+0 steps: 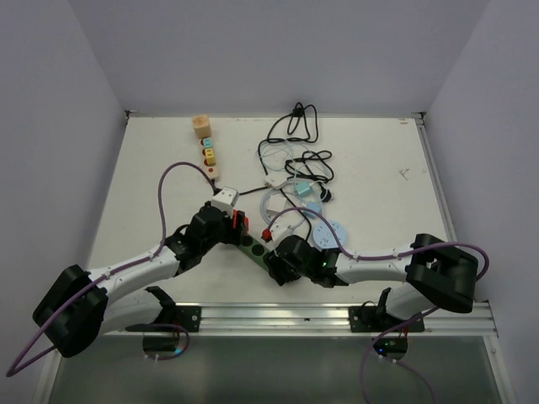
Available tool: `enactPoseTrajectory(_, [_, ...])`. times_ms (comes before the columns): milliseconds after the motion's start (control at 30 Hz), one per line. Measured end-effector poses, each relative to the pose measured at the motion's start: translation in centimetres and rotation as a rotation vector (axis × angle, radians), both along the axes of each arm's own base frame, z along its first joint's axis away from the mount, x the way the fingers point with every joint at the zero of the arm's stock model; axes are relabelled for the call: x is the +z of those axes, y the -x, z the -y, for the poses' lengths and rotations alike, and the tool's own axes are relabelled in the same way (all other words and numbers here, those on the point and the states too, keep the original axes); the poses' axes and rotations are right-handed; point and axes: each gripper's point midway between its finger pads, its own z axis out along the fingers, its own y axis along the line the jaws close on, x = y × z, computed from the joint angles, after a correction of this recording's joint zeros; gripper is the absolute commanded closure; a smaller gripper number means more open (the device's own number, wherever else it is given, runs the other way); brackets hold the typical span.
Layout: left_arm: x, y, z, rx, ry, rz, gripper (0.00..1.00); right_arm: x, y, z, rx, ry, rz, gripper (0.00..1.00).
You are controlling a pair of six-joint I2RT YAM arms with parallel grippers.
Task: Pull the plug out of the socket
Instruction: Remove the plug from the socket.
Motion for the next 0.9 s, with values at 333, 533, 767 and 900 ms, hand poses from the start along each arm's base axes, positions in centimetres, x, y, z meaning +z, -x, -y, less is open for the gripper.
enactPoseTrajectory(333, [0.3,0.4,0.1,0.025,-0.1,0.076,1.0,0.0,0.0,-0.5,0.009,-0.005,-0.006,1.0])
enactPoseTrajectory(533, [0.4,0.4,0.0,0.031,-0.113,0.088,1.0,0.0,0.0,-0.5,0.011,-0.006,-0.007,1.0])
enactPoseTrajectory(767, [0.1,0.2,-1.1,0.047,-0.028,0.059,1.0,0.0,-0.1,-0.9,0.016,-0.01,-0.003,1.0])
enactPoseTrajectory(900, [0.1,0.2,-1.4,0.043,0.005,0.04,1.0,0.0,-0.2,-1.1,0.017,-0.014,-0.001,1.0])
